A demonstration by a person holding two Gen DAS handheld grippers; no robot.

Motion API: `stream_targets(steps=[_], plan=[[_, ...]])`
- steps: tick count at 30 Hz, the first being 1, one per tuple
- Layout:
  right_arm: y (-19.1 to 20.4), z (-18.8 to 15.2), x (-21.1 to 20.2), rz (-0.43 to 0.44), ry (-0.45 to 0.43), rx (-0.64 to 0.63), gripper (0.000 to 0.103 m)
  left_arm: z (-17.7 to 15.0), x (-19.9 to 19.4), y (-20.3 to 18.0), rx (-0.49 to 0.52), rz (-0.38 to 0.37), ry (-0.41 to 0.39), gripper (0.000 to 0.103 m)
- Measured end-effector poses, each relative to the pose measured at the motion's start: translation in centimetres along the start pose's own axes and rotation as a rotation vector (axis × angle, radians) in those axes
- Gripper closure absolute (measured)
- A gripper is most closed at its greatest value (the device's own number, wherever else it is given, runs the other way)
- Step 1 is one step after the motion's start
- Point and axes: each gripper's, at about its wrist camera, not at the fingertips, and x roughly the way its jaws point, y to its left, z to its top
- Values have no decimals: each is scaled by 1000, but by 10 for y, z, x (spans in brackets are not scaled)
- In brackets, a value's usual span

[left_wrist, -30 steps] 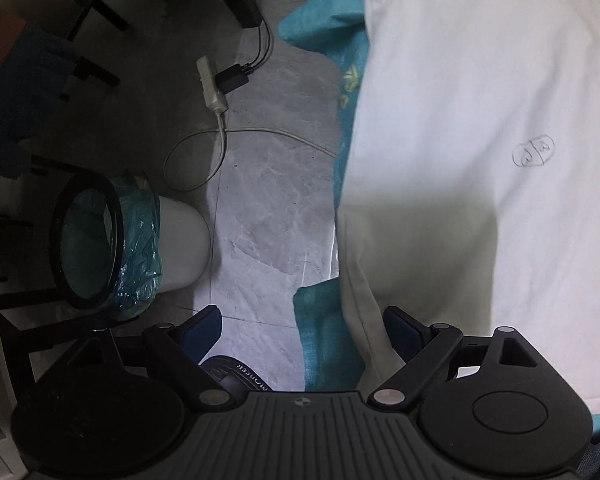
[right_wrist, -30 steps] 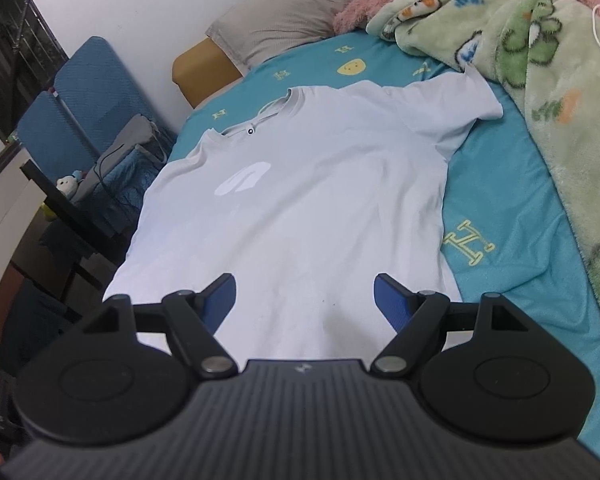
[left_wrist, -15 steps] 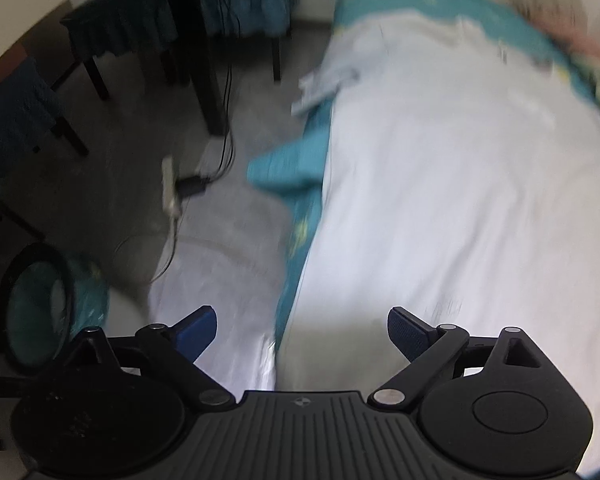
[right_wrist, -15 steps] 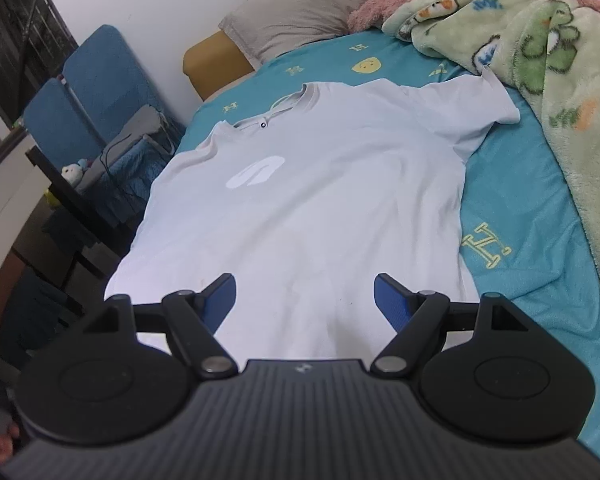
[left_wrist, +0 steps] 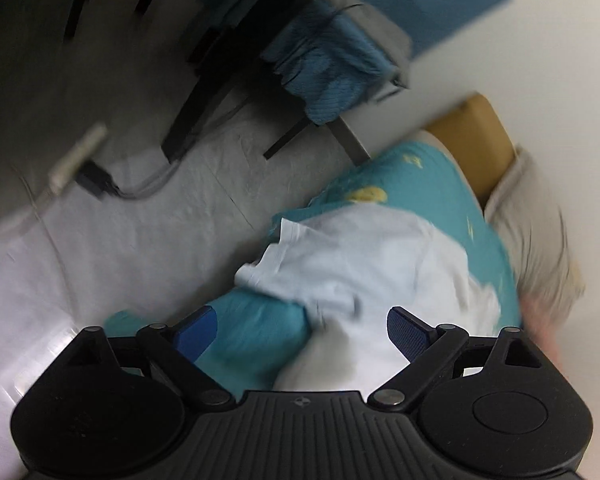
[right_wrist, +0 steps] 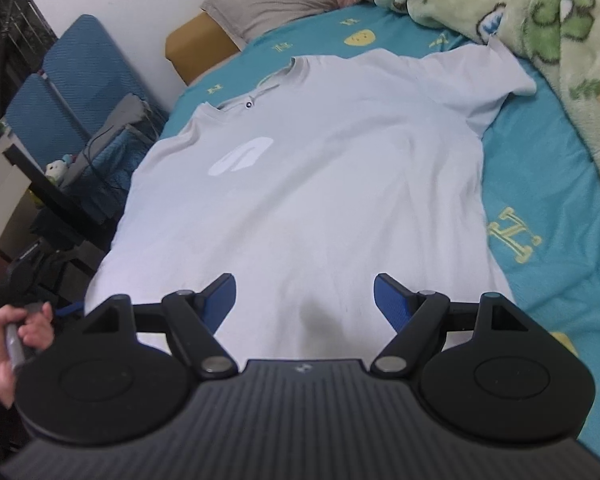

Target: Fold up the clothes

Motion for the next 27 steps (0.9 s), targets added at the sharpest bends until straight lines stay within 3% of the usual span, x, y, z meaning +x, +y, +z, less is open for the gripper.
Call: stream_targets(steps=[5, 8, 11, 13, 15, 27], plan=[[-4, 6, 32, -37, 22, 2, 25, 19, 55, 27, -145, -54, 33, 15], [-7, 4, 43, -41, 50, 14, 25, 24, 73, 33, -149, -49, 31, 28], [-8, 4, 43, -37, 50, 19, 25, 30, 82, 29, -103, -60, 13, 53], [-8, 4, 41, -33, 49, 23, 26, 32, 83, 20, -39, -42, -9, 83], [-9, 5, 40, -32, 48, 30, 26, 34, 84, 11, 24, -24, -30, 97], [-13, 18, 13, -20, -28, 54, 25, 28, 21, -115, 549, 226, -296, 99]])
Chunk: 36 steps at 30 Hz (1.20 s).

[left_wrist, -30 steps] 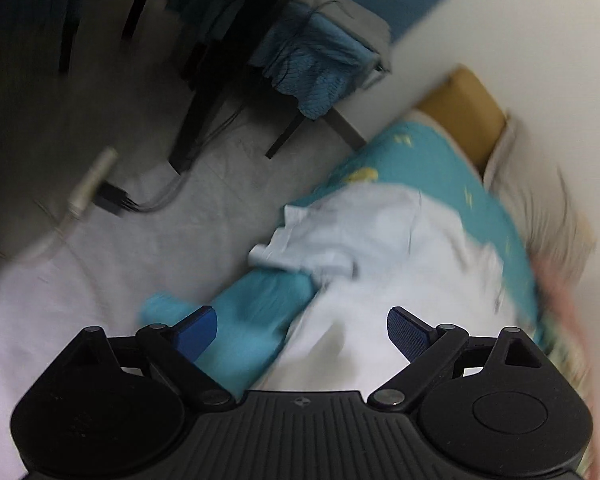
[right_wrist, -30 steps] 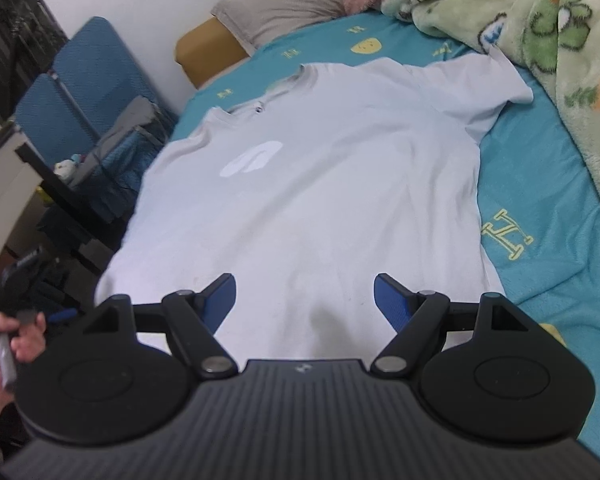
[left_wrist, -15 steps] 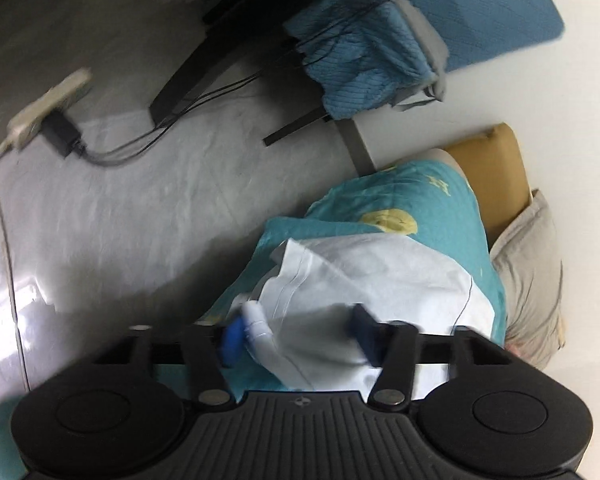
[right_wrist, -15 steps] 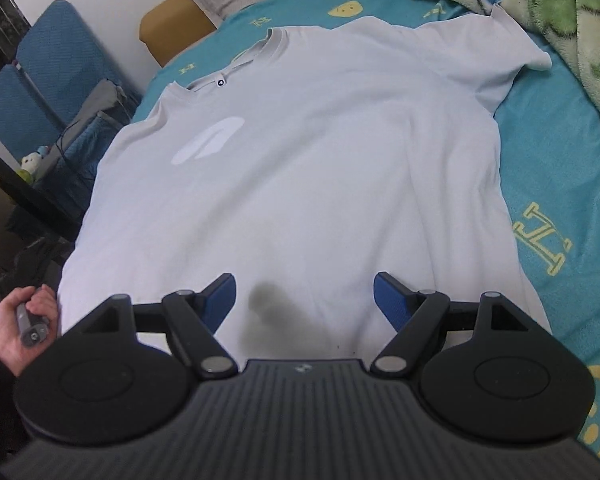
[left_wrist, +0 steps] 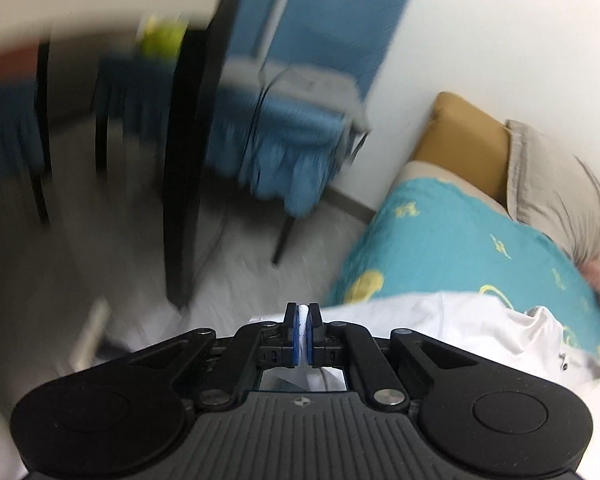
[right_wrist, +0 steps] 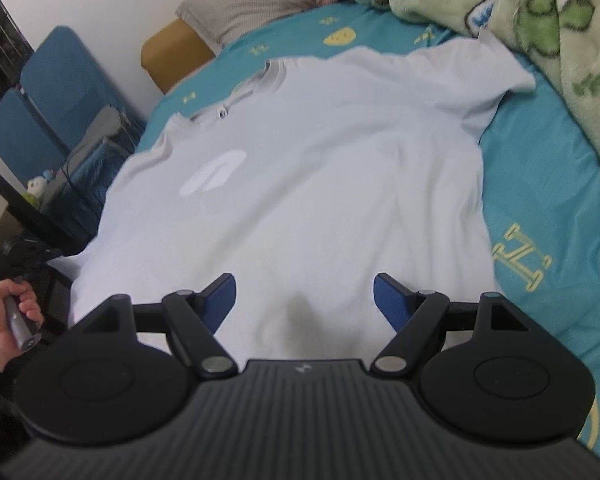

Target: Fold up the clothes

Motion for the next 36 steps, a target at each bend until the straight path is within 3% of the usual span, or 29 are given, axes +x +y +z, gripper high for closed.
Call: stream_targets(steps=[3, 9, 15, 20, 22, 23, 24, 25, 30, 32, 36], plan=[[-3, 6, -10, 11, -32, 18, 25, 17, -32, -40, 117, 20, -80, 100], [-13, 16, -35, 38, -101, 65, 25, 20, -86, -149, 371, -35, -151, 100], [-37, 26, -57, 35, -173, 144, 25, -26, -118, -268, 574, -166, -140, 100], [-54, 31, -66, 17, -216, 192, 24, -85, -114, -336, 634, -265, -49, 99], [-58, 30, -66, 5, -231, 193, 24, -105, -113, -347, 632, -315, -12, 87], [-59, 30, -64, 0, -230, 194, 24, -115, -115, -349, 635, -333, 2, 81], [-61, 30, -61, -5, -221, 197, 24, -123, -118, -350, 639, -345, 14, 66], [-63, 29, -57, -9, -213, 200, 24, -131, -123, -349, 645, -350, 27, 56], [-65, 27, -51, 0, -193, 216, 24, -153, -174, -300, 608, -389, 114, 44], [-63, 27, -53, 6, -197, 207, 24, -155, -198, -261, 585, -386, 146, 37], [-58, 21, -59, 16, -185, 194, 24, -155, -231, -167, 535, -331, 265, 36]])
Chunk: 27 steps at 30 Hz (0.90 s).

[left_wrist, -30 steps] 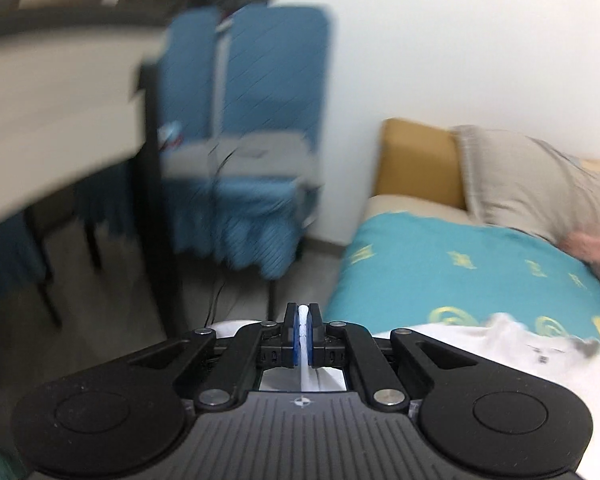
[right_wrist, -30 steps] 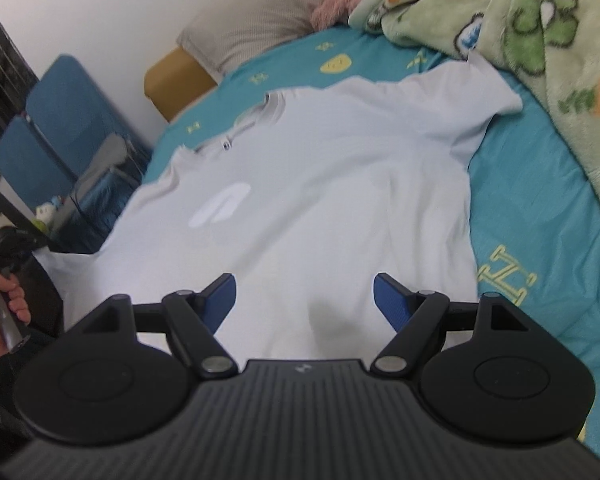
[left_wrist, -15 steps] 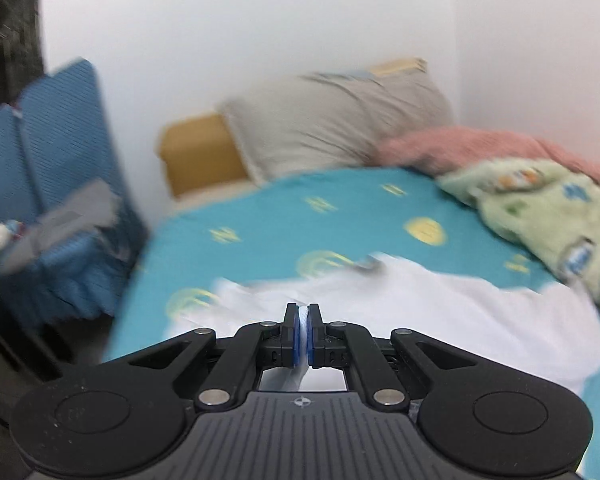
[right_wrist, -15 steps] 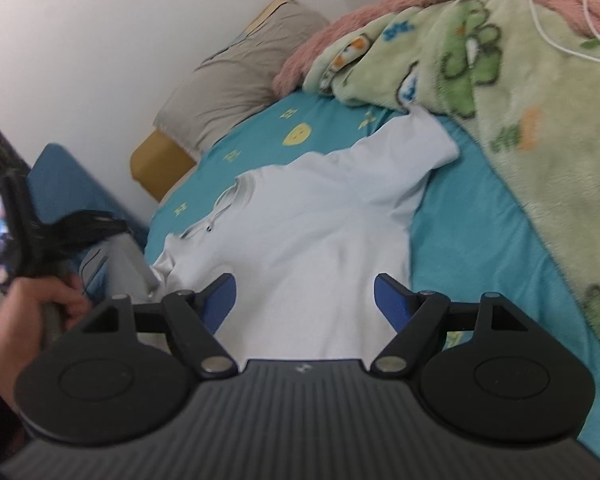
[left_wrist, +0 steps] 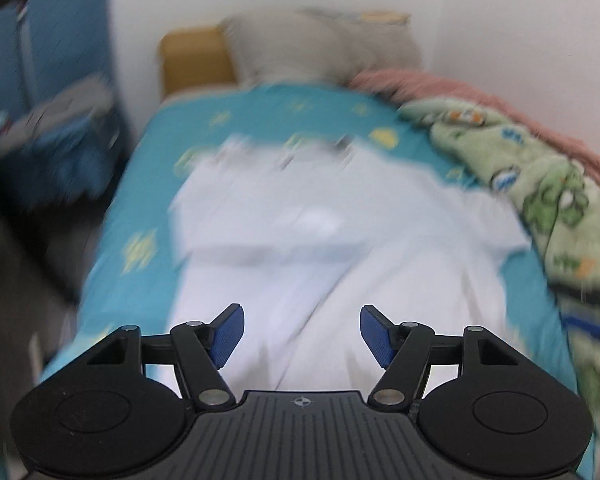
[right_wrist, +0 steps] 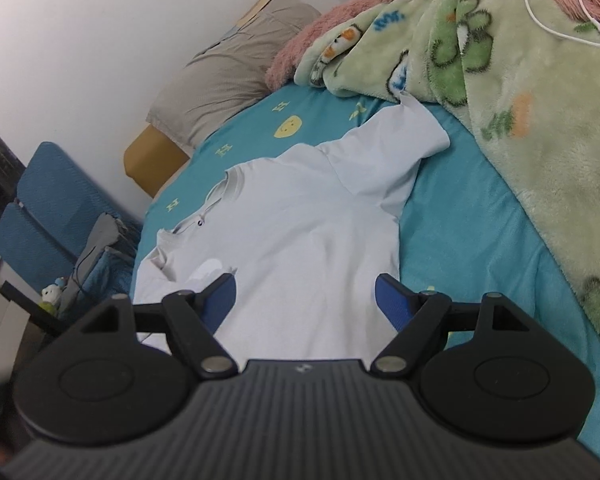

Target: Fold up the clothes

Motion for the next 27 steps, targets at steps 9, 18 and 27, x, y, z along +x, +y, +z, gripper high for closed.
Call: stream_targets(steps=[9, 18, 27], plan=[[10, -24, -29, 26, 68, -36, 24, -100, -39, 152, -148, 40, 305, 37], [12, -42, -45, 2, 135, -15, 24, -139, -19, 205, -101, -213, 397, 39], [33, -57, -31, 1, 195, -65, 25, -148, -55, 161, 114, -302, 387, 97]])
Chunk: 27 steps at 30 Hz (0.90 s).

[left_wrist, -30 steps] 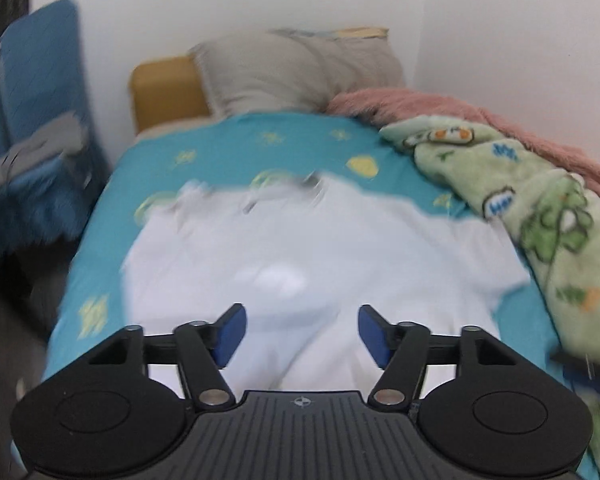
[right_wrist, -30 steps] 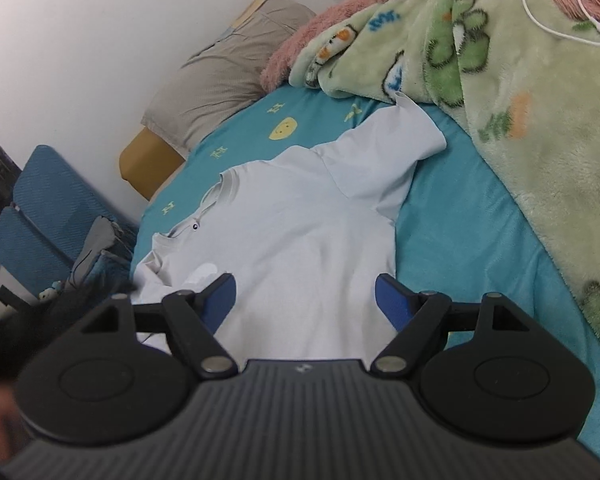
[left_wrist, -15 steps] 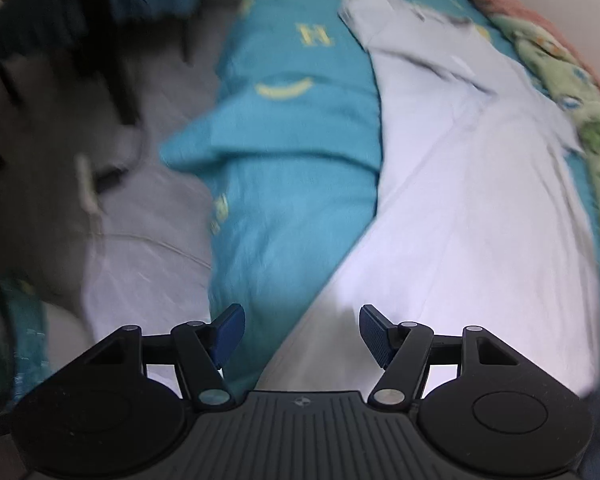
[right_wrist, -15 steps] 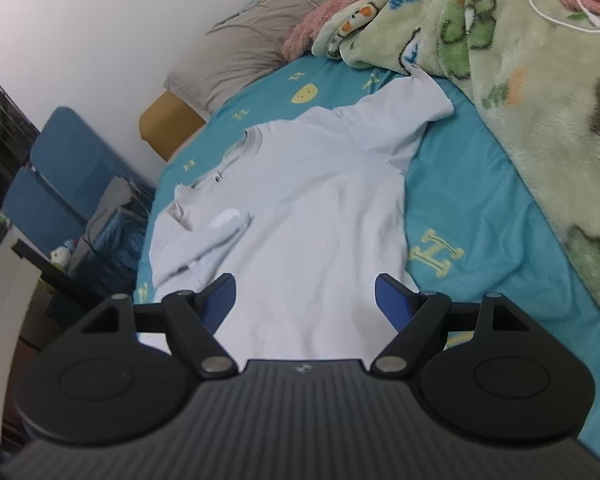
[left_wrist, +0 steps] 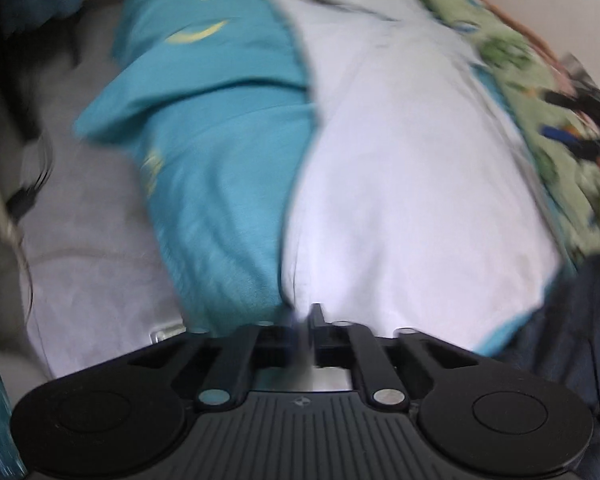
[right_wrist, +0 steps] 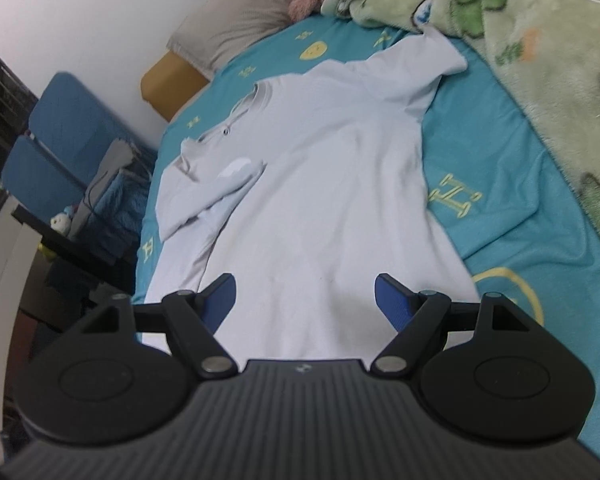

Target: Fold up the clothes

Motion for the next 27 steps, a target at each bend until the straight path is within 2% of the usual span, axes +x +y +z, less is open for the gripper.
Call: stream_targets(steps=[3, 8, 11, 16, 21, 27], plan=[[0, 0, 4, -10, 8, -11, 25, 4, -18, -34, 102, 36, -15, 98], [-4, 3, -2, 26, -2, 11, 25, 9, -48, -93, 265, 98, -43, 99], [-6, 4, -6, 49, -9, 26, 25, 12, -61, -138, 294, 137, -74, 99], [-10, 6, -10, 88, -9, 54, 25, 16, -62, -193, 280, 144, -129, 99], [-14, 8, -12, 107, -11, 78, 24, 15, -24, -222, 237, 113, -120, 99], [-12, 8, -14, 121, -10, 63, 24, 7, 51, -221, 192, 138, 5, 97]])
